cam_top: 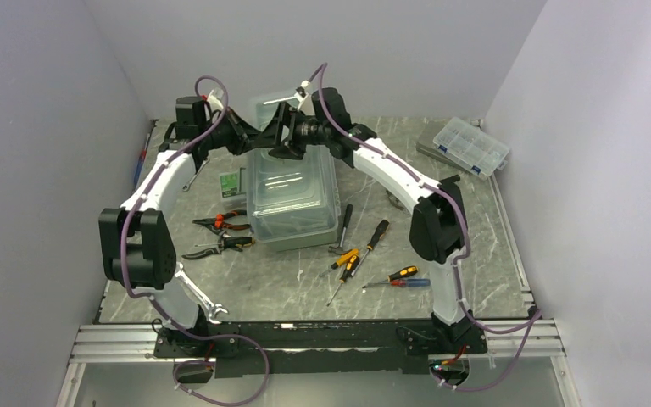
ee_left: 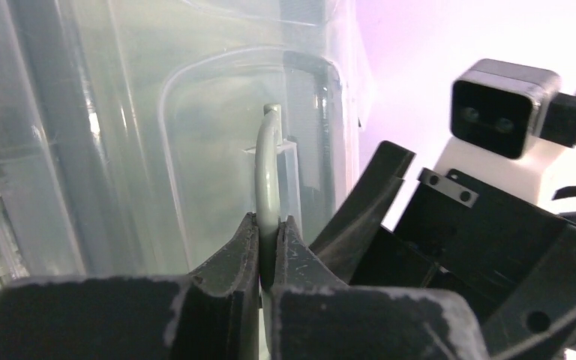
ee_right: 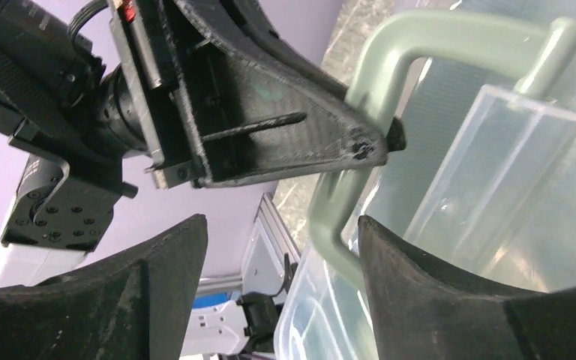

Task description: Pack the tool kit

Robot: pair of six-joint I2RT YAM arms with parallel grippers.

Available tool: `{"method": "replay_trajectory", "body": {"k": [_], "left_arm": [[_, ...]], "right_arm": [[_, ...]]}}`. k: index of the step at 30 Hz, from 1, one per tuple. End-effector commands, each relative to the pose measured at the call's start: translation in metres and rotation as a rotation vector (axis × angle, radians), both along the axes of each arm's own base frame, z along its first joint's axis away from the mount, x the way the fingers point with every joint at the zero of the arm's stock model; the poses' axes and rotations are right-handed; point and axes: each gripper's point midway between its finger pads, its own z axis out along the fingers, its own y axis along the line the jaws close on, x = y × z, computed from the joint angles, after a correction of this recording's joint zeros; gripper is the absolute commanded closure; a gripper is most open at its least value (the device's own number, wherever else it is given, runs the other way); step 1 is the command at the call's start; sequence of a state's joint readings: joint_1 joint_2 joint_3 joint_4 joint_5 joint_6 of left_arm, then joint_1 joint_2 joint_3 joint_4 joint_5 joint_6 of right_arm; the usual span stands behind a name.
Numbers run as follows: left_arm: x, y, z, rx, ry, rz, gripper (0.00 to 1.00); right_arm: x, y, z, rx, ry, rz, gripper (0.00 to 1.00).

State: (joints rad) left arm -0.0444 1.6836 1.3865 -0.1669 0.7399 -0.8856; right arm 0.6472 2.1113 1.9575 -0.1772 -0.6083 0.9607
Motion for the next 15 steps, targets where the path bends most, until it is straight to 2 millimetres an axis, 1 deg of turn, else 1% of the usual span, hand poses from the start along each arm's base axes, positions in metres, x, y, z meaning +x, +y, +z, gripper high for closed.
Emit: {"method": "replay_trajectory", "body": {"k": [1, 5, 8, 11, 12, 15], "left_arm": [[0.0, -0.014, 0.03, 0.023, -0.14, -0.068, 1.0], [-0.003, -0.027, 0.042, 0.013, -0.167, -0.105, 1.0], [-0.002, -0.037, 0.048, 0.025, -0.177, -0.126, 1.0], [-0.004, -0.046, 0.053, 0.029, -0.185, -0.141, 1.0], [-0.004, -0.046, 0.053, 0.035, -0.189, -0.138, 1.0], [-0.007, -0.046, 0.059, 0.058, -0.204, -0.125, 1.0]], "right_arm": [[-0.009, -0.04, 0.031, -0.062, -0.053, -0.034, 0.22], [0.001, -0.084, 0.045, -0.117, -0.116, -0.126, 0.17], [0.008, -0.107, 0.042, -0.178, -0.147, -0.176, 0.15], [0.01, -0.117, 0.035, -0.191, -0.147, -0.175, 0.16], [0.008, -0.118, 0.033, -0.188, -0.141, -0.168, 0.16], [0.007, -0.117, 0.033, -0.158, -0.15, -0.165, 0.17]]}}
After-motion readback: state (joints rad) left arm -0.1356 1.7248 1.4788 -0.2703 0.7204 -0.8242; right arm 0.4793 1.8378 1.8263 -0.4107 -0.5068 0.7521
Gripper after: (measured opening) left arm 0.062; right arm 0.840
